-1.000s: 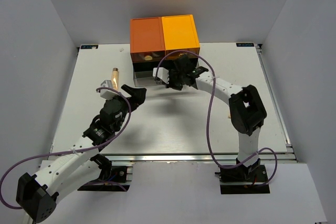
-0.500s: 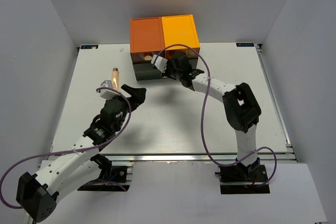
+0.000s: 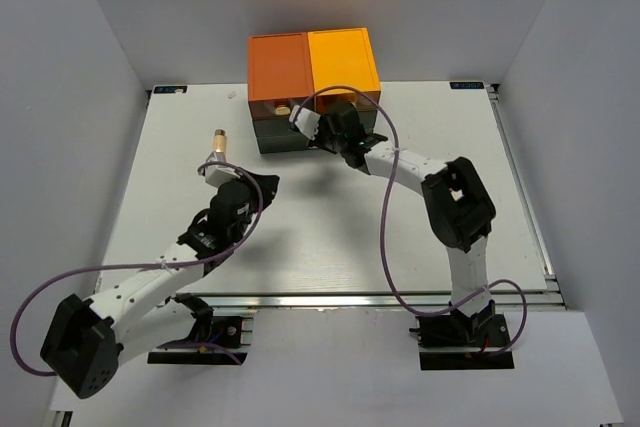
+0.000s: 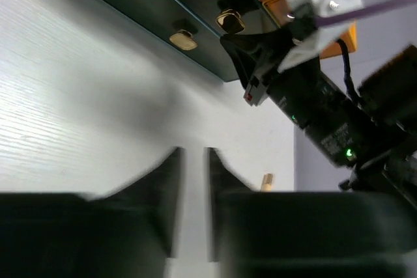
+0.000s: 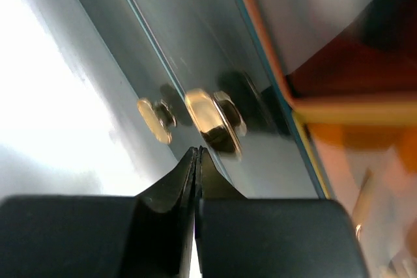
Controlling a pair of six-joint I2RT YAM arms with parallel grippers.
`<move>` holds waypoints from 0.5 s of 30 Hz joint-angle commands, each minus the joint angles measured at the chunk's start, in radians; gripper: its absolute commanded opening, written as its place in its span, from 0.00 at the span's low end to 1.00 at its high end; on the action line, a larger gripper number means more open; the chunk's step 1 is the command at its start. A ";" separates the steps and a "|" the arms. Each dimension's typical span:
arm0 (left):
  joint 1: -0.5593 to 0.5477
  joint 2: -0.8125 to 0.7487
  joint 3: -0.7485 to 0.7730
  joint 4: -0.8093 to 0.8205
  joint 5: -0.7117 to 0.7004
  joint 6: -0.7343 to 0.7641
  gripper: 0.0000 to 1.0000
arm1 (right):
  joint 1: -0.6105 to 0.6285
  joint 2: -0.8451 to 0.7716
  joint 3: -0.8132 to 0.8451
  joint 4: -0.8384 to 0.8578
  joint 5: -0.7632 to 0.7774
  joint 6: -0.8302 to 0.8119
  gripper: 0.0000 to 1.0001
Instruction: Organize the makeup
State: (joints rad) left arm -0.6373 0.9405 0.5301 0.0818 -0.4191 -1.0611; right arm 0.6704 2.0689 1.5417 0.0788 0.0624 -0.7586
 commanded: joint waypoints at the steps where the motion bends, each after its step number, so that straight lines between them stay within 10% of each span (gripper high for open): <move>1: 0.001 0.090 0.013 0.123 0.035 -0.057 0.22 | -0.028 -0.182 -0.050 0.049 -0.041 0.074 0.00; 4: 0.001 0.237 0.037 0.215 0.063 -0.114 0.14 | -0.075 -0.327 -0.103 -0.039 -0.229 0.164 0.00; 8: 0.004 0.436 0.064 0.361 0.063 -0.216 0.45 | -0.291 -0.464 -0.103 -0.204 -0.694 0.352 0.78; 15: 0.042 0.812 0.211 0.599 0.063 -0.303 0.68 | -0.505 -0.611 -0.308 -0.110 -1.018 0.527 0.81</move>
State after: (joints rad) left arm -0.6117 1.6707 0.6685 0.5179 -0.3584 -1.3014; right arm 0.1783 1.4998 1.3544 -0.0479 -0.7410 -0.3439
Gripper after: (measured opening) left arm 0.671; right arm 0.816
